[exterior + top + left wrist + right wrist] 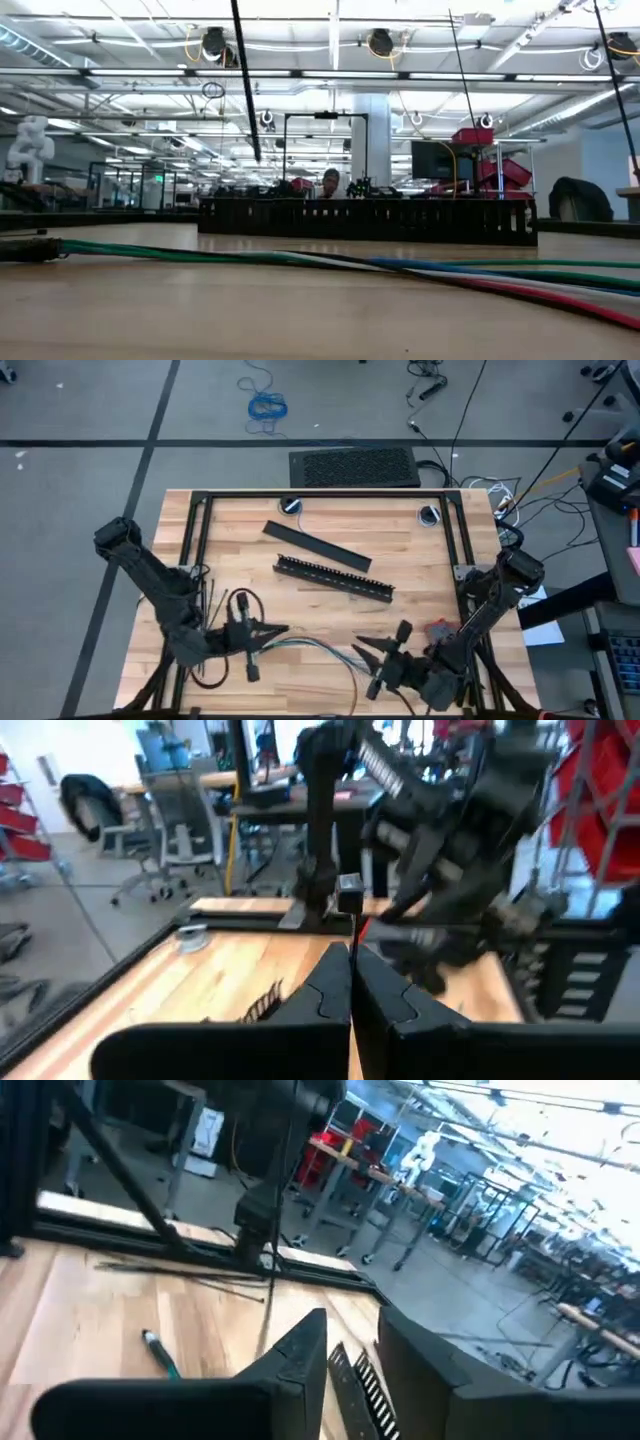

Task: Ziptie cables
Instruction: Wrap the cable wires with the black zip tie

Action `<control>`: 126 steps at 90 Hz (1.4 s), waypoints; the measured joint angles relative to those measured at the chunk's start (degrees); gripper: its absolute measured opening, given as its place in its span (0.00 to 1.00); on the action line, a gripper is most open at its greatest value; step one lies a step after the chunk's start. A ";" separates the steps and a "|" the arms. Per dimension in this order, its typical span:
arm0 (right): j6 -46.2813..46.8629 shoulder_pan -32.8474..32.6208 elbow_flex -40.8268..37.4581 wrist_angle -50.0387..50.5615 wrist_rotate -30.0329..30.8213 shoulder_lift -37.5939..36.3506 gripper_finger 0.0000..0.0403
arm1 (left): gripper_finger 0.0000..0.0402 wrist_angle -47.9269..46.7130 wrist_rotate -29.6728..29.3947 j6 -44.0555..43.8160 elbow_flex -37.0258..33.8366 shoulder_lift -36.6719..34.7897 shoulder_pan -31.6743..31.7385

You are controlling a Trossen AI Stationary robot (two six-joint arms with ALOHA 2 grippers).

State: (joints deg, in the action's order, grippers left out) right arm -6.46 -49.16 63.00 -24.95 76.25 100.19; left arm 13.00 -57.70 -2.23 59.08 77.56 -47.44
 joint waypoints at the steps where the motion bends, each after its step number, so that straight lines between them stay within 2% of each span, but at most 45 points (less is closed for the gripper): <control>1: 1.68 0.09 0.00 1.08 -0.91 0.05 0.21 | 0.00 -0.14 0.20 -0.55 0.04 -0.01 0.00; 14: 21.50 2.07 -0.04 13.19 -13.94 0.28 0.23 | 0.00 -7.43 7.07 -17.00 -0.24 1.03 2.23; 24: 27.55 2.74 -0.04 18.38 -15.11 0.26 0.25 | 0.00 -15.06 9.91 -29.86 -1.05 3.56 3.98; 31: 29.55 3.34 -0.04 19.14 -15.74 0.24 0.26 | 0.00 -16.11 11.78 -33.26 -1.05 5.21 4.89; 46: 29.82 7.24 0.04 16.66 -24.37 2.18 0.28 | 0.00 -17.14 14.38 -32.76 -1.02 7.80 4.95; 56: 28.12 10.19 0.00 14.49 -29.47 5.45 0.33 | 0.00 -17.03 14.13 -31.95 -1.02 7.98 1.77; 68: 23.26 14.91 0.00 8.27 -36.89 9.14 0.40 | 0.00 -17.69 8.41 -32.28 -1.02 7.97 -3.21; 80: 19.93 20.76 0.00 -1.52 -47.05 13.47 0.46 | 0.00 -24.14 2.97 -40.64 -1.00 7.87 -6.30; 89: 19.91 24.76 0.91 -5.83 -54.52 16.73 0.49 | 0.00 -29.22 2.02 -47.08 -1.00 7.87 -7.17; 106: 20.73 29.19 9.60 -2.16 -62.64 23.92 0.50 | 0.00 -41.77 -0.02 -58.30 -1.00 7.85 -8.11; 116: 19.03 29.69 18.13 6.84 -64.45 28.37 0.50 | 0.00 -46.94 -0.75 -64.18 -1.00 7.85 -9.05; 126: 16.31 30.24 25.97 16.14 -64.70 32.24 0.50 | 0.00 -47.14 -1.47 -64.99 -1.00 7.85 -10.15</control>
State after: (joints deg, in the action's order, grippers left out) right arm 9.84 -18.92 88.97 -8.81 11.55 132.42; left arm -34.15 -59.17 -67.22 58.08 85.41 -57.59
